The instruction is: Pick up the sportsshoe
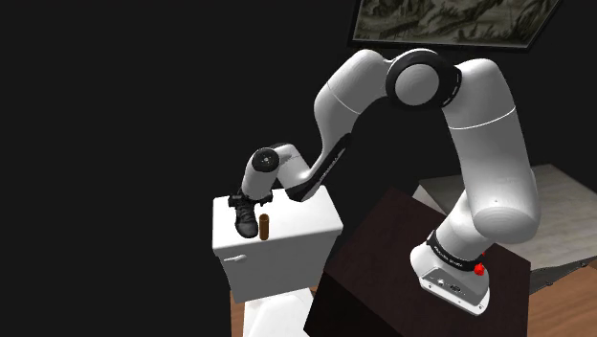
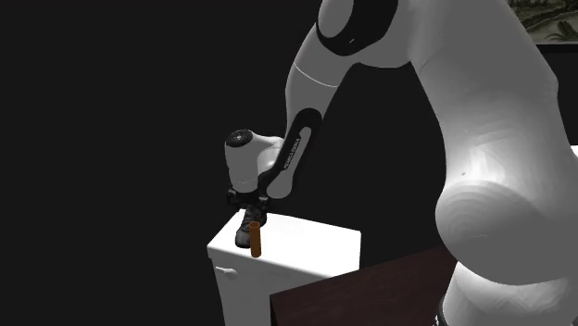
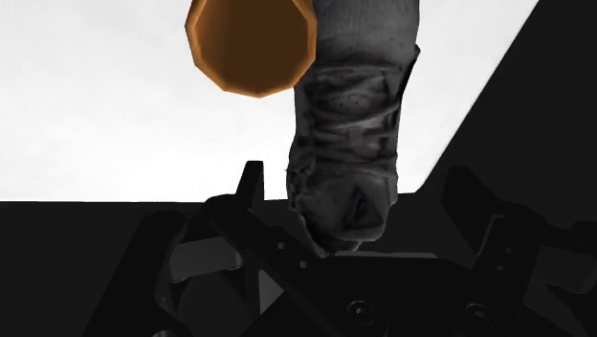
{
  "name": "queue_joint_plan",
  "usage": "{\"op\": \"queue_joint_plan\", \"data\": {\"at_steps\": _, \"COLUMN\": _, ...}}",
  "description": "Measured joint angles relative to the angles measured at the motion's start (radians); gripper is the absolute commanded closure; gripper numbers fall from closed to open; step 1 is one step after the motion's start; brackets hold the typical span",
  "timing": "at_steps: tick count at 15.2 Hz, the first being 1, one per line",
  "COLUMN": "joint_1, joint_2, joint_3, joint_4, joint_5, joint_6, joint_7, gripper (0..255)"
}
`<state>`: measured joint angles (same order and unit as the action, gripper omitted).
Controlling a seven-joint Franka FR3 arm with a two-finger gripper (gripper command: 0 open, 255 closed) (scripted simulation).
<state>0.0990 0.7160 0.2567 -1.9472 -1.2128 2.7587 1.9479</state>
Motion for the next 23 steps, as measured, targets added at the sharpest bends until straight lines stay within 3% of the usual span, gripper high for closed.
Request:
{"op": "queue_joint_plan", "data": {"at_steps": 9, "joint_1": 0.055, "joint_2": 0.131, "joint_3": -0.059, "joint_4": 0.109, "joint_5": -0.077, "joint_6": 0.025, "joint_7": 0.098, "gripper": 0}}
{"op": "queue_joint_plan", "data": {"at_steps": 10, "joint_1": 0.057, "joint_2": 0.135, "joint_3": -0.061, "joint_4": 0.112, "joint_5": -0.081, "joint_6": 0.027, "joint_7": 0.102, "gripper": 255}}
{"op": "queue_joint_plan", "data": {"at_steps": 23, "joint_1": 0.048, "joint_2": 0.111, "joint_3": -0.051, "joint_4": 0.094, "joint_5": -0.066, "joint_6": 0.021, "joint_7": 0.086, "gripper": 255}}
